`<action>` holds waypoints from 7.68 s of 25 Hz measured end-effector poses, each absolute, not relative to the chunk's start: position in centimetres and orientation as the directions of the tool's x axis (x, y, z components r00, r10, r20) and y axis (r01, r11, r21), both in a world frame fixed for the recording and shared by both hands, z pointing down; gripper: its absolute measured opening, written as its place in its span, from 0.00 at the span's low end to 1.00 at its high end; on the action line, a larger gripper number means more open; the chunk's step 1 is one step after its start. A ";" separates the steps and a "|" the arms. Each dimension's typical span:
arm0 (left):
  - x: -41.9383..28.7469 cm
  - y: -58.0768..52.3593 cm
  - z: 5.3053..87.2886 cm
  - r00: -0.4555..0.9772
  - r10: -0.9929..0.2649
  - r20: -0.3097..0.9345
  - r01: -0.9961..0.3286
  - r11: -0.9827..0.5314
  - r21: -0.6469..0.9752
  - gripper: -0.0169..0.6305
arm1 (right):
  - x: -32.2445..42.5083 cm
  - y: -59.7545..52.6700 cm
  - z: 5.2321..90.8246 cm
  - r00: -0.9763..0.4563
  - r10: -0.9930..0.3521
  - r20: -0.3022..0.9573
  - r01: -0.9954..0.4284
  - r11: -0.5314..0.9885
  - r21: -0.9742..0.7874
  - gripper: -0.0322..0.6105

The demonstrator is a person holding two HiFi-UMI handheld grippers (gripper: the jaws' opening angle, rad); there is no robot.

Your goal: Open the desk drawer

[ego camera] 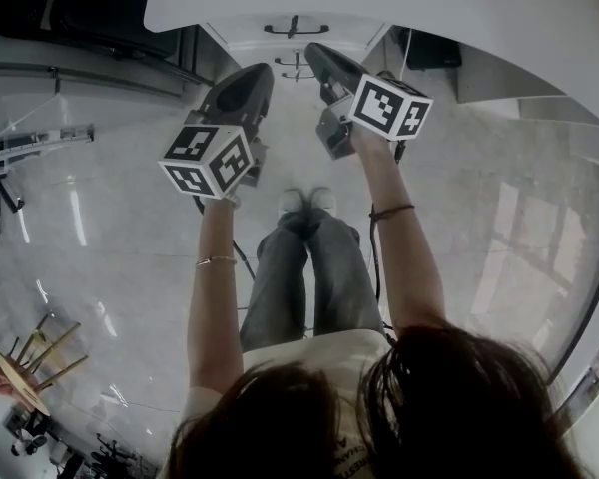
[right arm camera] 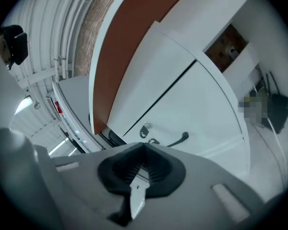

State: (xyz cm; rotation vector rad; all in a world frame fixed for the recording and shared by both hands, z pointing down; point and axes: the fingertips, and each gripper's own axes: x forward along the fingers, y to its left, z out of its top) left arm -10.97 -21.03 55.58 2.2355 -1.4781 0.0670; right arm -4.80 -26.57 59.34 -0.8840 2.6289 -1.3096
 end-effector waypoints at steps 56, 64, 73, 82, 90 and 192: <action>-11.5 -24.0 59.9 0.418 -0.853 0.311 -0.876 -0.289 0.385 0.02 | -5.5 -33.1 66.2 -0.677 -0.731 0.082 -0.138 0.017 -0.990 0.11; -11.3 -23.7 59.8 0.419 -0.854 0.307 -0.874 -0.288 0.391 0.02 | -5.4 -32.9 66.3 -0.669 -0.739 0.081 -0.111 -0.008 -0.994 0.11; -11.6 -23.2 59.6 0.410 -0.857 0.312 -0.880 -0.281 0.383 0.02 | -5.3 -31.8 66.2 -0.674 -0.734 0.085 -0.107 -0.017 -0.994 0.11; -10.2 -20.2 59.6 0.428 -0.846 0.318 -0.877 -0.304 0.373 0.02 | -4.2 -28.0 66.5 -0.676 -0.732 0.085 -0.101 -0.023 -0.995 0.11; -10.1 -21.3 58.9 0.436 -0.837 0.331 -0.874 -0.305 0.379 0.02 | -4.3 -28.5 66.1 -0.680 -0.725 0.111 -0.112 -0.047 -0.993 0.11; -10.4 -15.4 58.0 0.453 -0.763 0.462 -0.873 -0.272 0.406 0.02 | -3.0 -18.9 66.0 -0.628 -0.751 0.205 -0.097 -0.185 -0.978 0.09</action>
